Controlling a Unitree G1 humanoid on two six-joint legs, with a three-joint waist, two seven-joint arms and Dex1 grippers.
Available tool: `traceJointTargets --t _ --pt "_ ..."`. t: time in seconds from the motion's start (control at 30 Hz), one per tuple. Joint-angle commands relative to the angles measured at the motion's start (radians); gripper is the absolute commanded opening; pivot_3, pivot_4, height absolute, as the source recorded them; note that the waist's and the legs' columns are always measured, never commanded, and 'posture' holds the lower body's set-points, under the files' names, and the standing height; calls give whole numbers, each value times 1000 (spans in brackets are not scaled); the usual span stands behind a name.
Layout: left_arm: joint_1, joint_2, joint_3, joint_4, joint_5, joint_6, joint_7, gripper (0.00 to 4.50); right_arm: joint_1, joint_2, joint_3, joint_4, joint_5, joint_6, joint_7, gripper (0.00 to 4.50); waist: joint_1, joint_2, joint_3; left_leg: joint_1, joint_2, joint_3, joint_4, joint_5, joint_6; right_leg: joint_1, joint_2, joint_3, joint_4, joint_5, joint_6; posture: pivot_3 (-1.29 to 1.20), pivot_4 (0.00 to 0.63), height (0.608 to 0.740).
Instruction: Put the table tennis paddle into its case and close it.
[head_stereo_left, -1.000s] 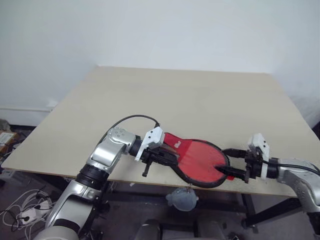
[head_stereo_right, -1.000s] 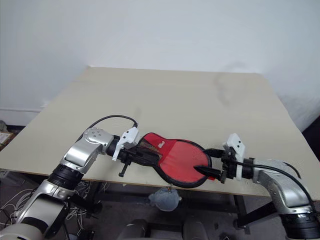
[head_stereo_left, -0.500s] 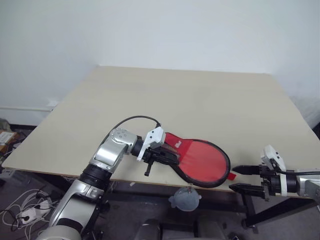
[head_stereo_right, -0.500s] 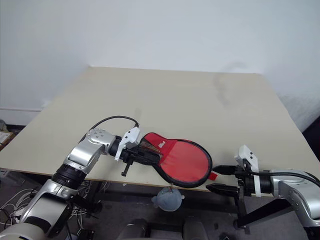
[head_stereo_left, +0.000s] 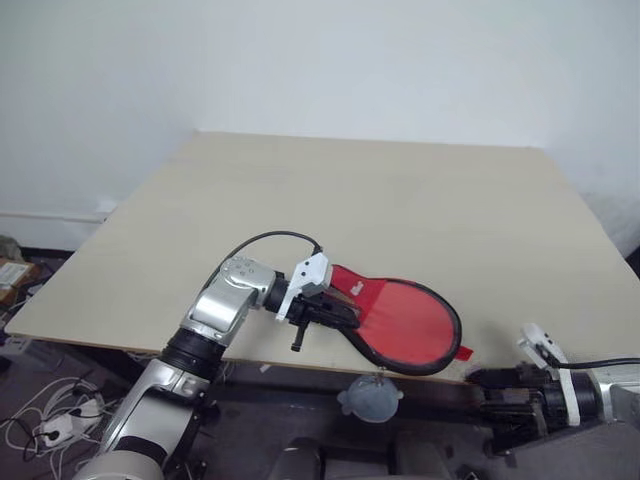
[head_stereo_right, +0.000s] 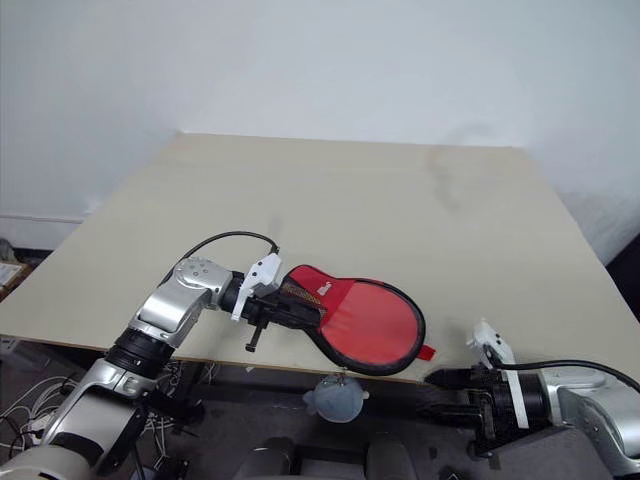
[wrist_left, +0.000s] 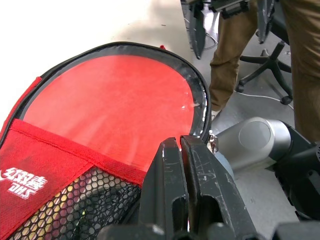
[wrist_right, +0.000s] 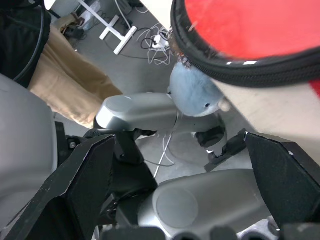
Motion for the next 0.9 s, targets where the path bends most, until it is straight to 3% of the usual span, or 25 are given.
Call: traceJointTargets --t 0.03,0.43,0.9 --pt "-25 -3 10 -3 -2 -12 7 0 12 -7 31 -19 -19 -9 -15 4487 0 0 0 0 0 0 0 0 0 0 0 0 0 0 0 0 0 740" --pt "-43 -10 14 25 3 -27 13 0 -74 83 166 18 -83 -13 -115 4487 0 0 0 0 0 0 1 0 0 0 0 0 0 0 0 0 0 740" --pt "-55 -13 16 39 6 -33 19 0 -152 145 250 67 -86 5 -129 4487 0 -1 0 0 0 0 1 0 0 0 0 0 0 0 0 0 0 740"
